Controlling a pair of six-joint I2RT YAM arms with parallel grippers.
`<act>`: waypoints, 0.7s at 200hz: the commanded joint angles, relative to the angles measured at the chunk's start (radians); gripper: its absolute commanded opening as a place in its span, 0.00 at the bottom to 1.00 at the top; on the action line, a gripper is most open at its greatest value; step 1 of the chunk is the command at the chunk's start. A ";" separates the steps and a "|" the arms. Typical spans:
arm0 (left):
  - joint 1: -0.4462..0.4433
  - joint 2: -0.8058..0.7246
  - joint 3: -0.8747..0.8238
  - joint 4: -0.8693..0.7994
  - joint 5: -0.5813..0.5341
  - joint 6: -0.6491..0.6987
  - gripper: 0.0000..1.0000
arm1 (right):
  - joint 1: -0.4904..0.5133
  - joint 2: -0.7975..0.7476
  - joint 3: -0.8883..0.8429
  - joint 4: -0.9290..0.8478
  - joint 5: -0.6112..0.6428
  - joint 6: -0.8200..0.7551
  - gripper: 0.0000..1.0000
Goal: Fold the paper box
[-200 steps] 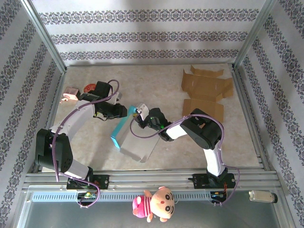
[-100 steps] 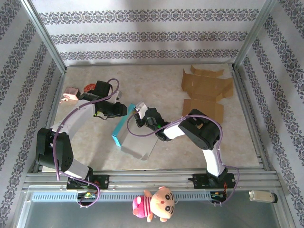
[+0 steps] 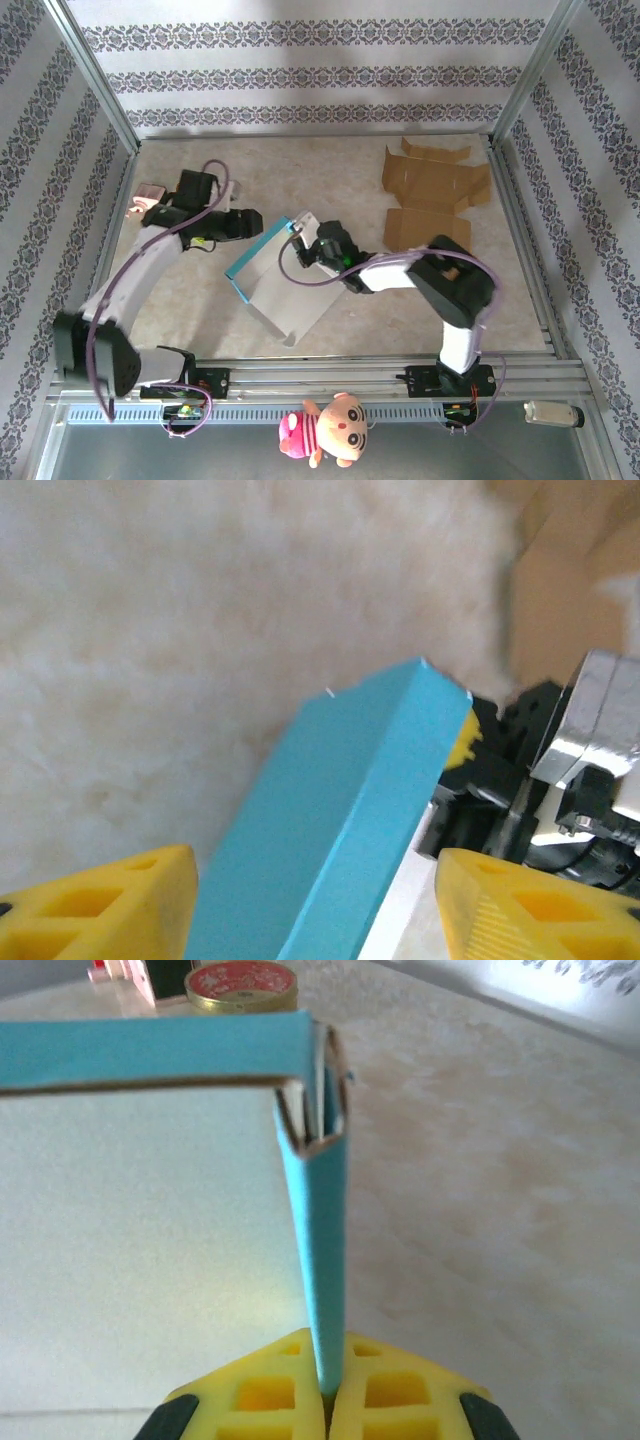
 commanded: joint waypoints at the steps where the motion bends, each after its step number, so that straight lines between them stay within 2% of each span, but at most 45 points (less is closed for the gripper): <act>1: 0.071 -0.146 -0.001 0.061 -0.023 -0.083 0.65 | -0.110 -0.247 0.086 -0.378 -0.116 -0.272 0.00; 10: 0.100 -0.174 -0.001 0.054 -0.023 -0.093 0.65 | -0.147 -0.294 0.172 -0.574 -0.126 -0.422 0.00; 21: 0.127 -0.189 0.001 0.032 -0.019 -0.088 0.66 | -0.163 -0.311 0.290 -0.825 -0.086 -0.686 0.00; 43: 0.156 -0.186 -0.019 0.010 0.018 -0.083 0.66 | -0.127 -0.230 0.541 -1.280 0.090 -1.201 0.00; 55: 0.161 -0.184 -0.045 0.035 0.054 -0.101 0.66 | -0.091 -0.160 0.626 -1.400 0.215 -1.393 0.00; 67: 0.164 -0.186 -0.084 0.083 0.096 -0.136 0.66 | -0.062 -0.092 0.684 -1.438 0.268 -1.475 0.00; 105: 0.176 -0.217 -0.220 0.257 0.176 -0.265 0.66 | 0.033 0.101 0.755 -1.469 0.216 -1.568 0.00; 140: 0.252 -0.240 -0.292 0.359 0.248 -0.341 0.66 | 0.108 0.215 0.671 -1.293 0.150 -1.605 0.00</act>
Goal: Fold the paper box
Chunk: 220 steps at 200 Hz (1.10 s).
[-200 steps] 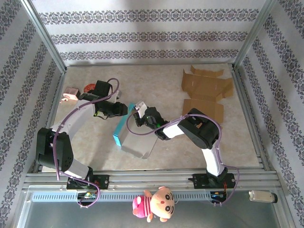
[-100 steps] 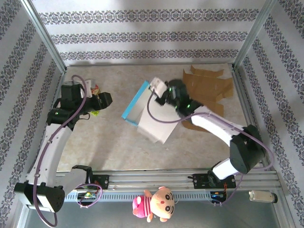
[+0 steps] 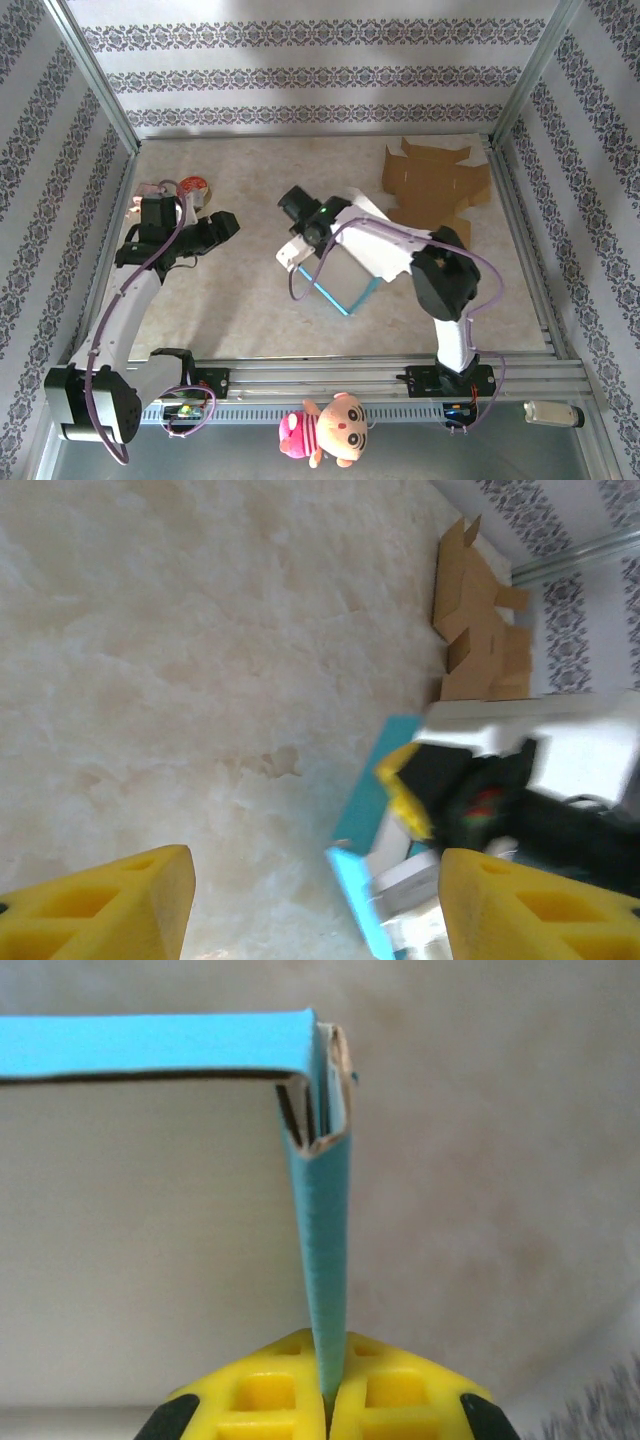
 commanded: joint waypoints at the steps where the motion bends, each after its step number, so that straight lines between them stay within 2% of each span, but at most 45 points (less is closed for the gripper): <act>1: 0.060 -0.031 -0.022 0.146 0.083 -0.091 0.66 | 0.041 0.024 -0.046 0.051 -0.040 -0.098 0.00; 26: 0.106 -0.017 -0.024 0.159 0.125 -0.102 0.66 | 0.068 0.060 -0.109 0.148 -0.081 -0.122 0.00; 61: 0.120 -0.013 -0.033 0.195 0.134 -0.118 0.67 | 0.124 0.100 -0.195 0.244 -0.135 -0.218 0.00; 75: 0.120 -0.013 -0.037 0.198 0.126 -0.121 0.67 | 0.147 0.115 -0.225 0.306 -0.171 -0.235 0.00; 100: 0.122 -0.018 -0.045 0.181 0.091 -0.118 0.67 | 0.185 0.151 -0.273 0.460 -0.144 -0.279 0.00; 121: 0.121 -0.024 -0.038 0.130 0.047 -0.077 0.67 | 0.199 0.144 -0.265 0.498 -0.134 -0.286 0.00; 140: 0.121 -0.035 -0.016 0.056 -0.019 -0.005 0.68 | 0.200 0.106 -0.262 0.507 -0.117 -0.287 0.16; 159: 0.122 -0.053 0.015 -0.022 -0.101 0.078 0.69 | 0.196 0.051 -0.263 0.492 -0.115 -0.305 0.27; 193: 0.121 -0.073 0.062 -0.105 -0.198 0.171 0.71 | 0.193 -0.039 -0.277 0.489 -0.097 -0.319 0.35; 220: 0.121 -0.076 0.079 -0.123 -0.200 0.207 0.72 | 0.189 -0.107 -0.294 0.479 -0.078 -0.304 0.39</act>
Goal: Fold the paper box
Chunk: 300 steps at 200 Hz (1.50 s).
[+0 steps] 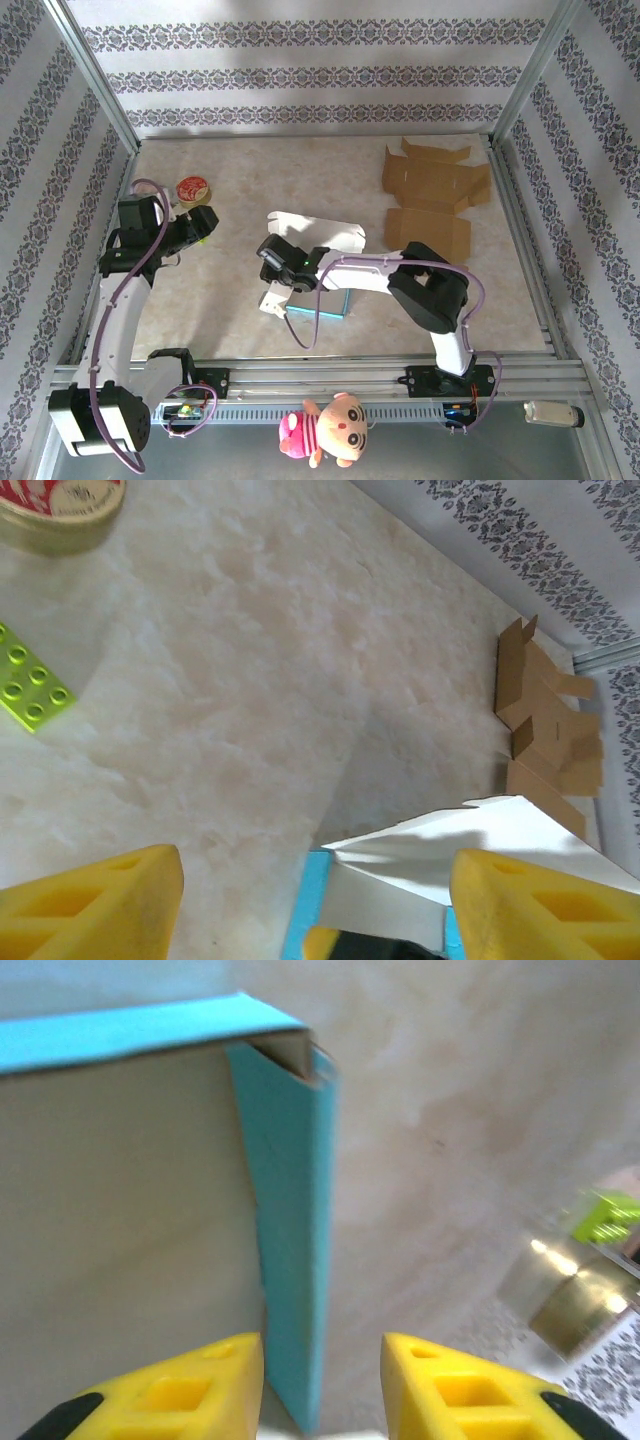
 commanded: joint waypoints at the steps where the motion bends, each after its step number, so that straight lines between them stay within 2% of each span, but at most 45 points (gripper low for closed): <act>1: 0.015 -0.013 0.036 -0.064 -0.043 0.088 0.72 | -0.002 -0.083 -0.022 -0.031 0.008 -0.005 0.39; 22: 0.015 -0.012 0.036 -0.051 0.005 0.136 0.72 | 0.001 -0.146 -0.029 -0.032 -0.001 0.081 0.40; 38: 0.013 -0.014 0.042 -0.043 0.069 0.192 0.71 | 0.007 -0.221 -0.013 -0.028 -0.019 0.277 0.41; 65: -0.002 -0.015 0.068 -0.049 0.150 0.305 0.70 | 0.000 -0.389 0.031 -0.042 0.032 0.879 0.48; 80: -0.024 -0.007 0.088 -0.058 0.173 0.364 0.69 | -0.024 -0.496 0.004 -0.056 0.102 1.194 0.61; 97: -0.070 0.019 0.123 -0.077 0.169 0.430 0.68 | -0.104 -0.611 -0.038 -0.123 0.136 1.605 0.69; 107: -0.110 0.039 0.146 -0.090 0.153 0.476 0.68 | -0.199 -0.667 -0.054 -0.198 0.070 1.841 0.70; 120: -0.208 0.070 0.179 -0.118 0.101 0.564 0.68 | -0.363 -0.722 -0.096 -0.256 -0.167 2.064 0.74; 130: -0.295 0.097 0.199 -0.139 0.060 0.642 0.68 | -0.475 -0.751 -0.138 -0.266 -0.312 2.168 0.77; 144: -0.375 0.130 0.202 -0.149 0.052 0.762 0.68 | -0.574 -0.775 -0.201 -0.259 -0.474 2.195 0.78; 159: -0.416 0.155 0.191 -0.128 0.008 0.830 0.67 | -0.620 -0.779 -0.229 -0.282 -0.496 2.171 0.78; 183: -0.418 0.195 0.169 -0.077 -0.046 0.889 0.65 | -0.645 -0.749 -0.269 -0.274 -0.500 2.116 0.77; 210: -0.417 0.283 0.202 -0.102 -0.018 0.921 0.62 | -0.636 -0.628 -0.277 -0.237 -0.529 2.038 0.67; 244: -0.417 0.314 0.209 -0.107 -0.005 0.912 0.66 | -0.596 -0.513 -0.234 -0.249 -0.448 1.988 0.58; 282: -0.416 0.305 0.192 -0.119 -0.079 0.924 0.69 | -0.559 -0.535 -0.251 -0.268 -0.359 1.958 0.53; 300: -0.416 0.311 0.203 -0.140 -0.090 0.925 0.69 | -0.554 -0.555 -0.261 -0.276 -0.317 1.956 0.47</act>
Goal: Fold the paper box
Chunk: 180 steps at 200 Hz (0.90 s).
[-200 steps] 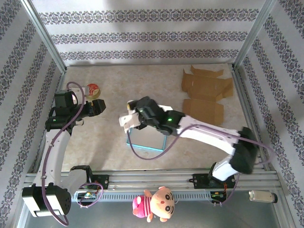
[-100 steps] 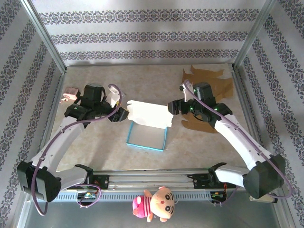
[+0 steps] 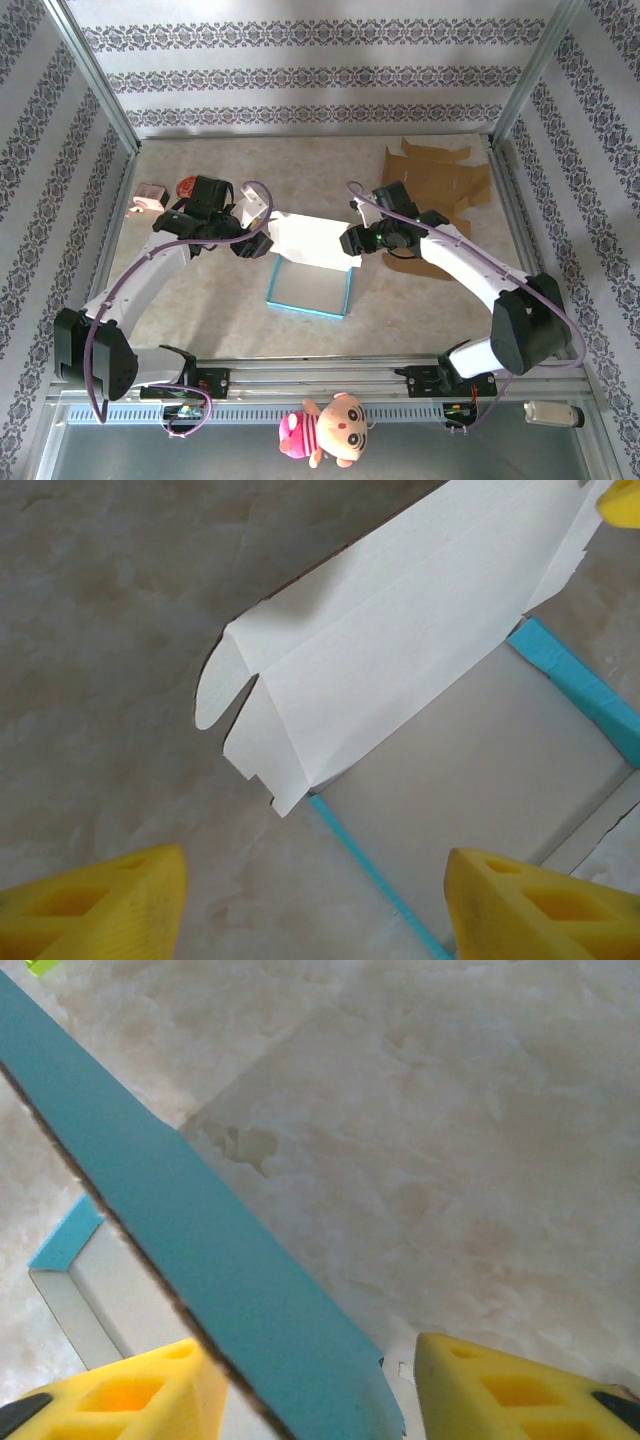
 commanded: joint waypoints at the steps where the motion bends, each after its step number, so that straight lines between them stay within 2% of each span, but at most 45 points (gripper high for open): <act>1: -0.001 -0.005 0.020 -0.047 -0.035 0.028 0.69 | 0.007 -0.035 -0.002 -0.017 0.081 -0.027 0.47; 17: -0.002 -0.002 0.028 -0.052 -0.035 0.023 0.69 | 0.023 -0.041 0.001 -0.030 0.124 -0.042 0.40; 52: -0.002 0.001 0.047 -0.069 -0.036 0.017 0.69 | 0.050 -0.032 0.037 -0.094 0.194 -0.059 0.39; 75: -0.002 -0.008 0.051 -0.084 -0.057 0.027 0.69 | 0.059 -0.036 0.041 -0.110 0.209 -0.067 0.34; 106: -0.003 0.006 0.077 -0.113 -0.080 0.025 0.69 | 0.080 -0.037 0.040 -0.112 0.239 -0.096 0.17; 135: 0.000 0.084 0.160 -0.157 -0.091 -0.013 0.69 | 0.096 -0.031 0.057 -0.118 0.261 -0.153 0.01; 145: 0.007 0.131 0.210 -0.200 -0.062 -0.013 0.69 | 0.098 -0.036 0.061 -0.113 0.255 -0.179 0.00; 180: 0.071 0.265 0.358 -0.311 0.147 0.048 0.70 | 0.098 -0.040 0.079 -0.097 0.241 -0.286 0.00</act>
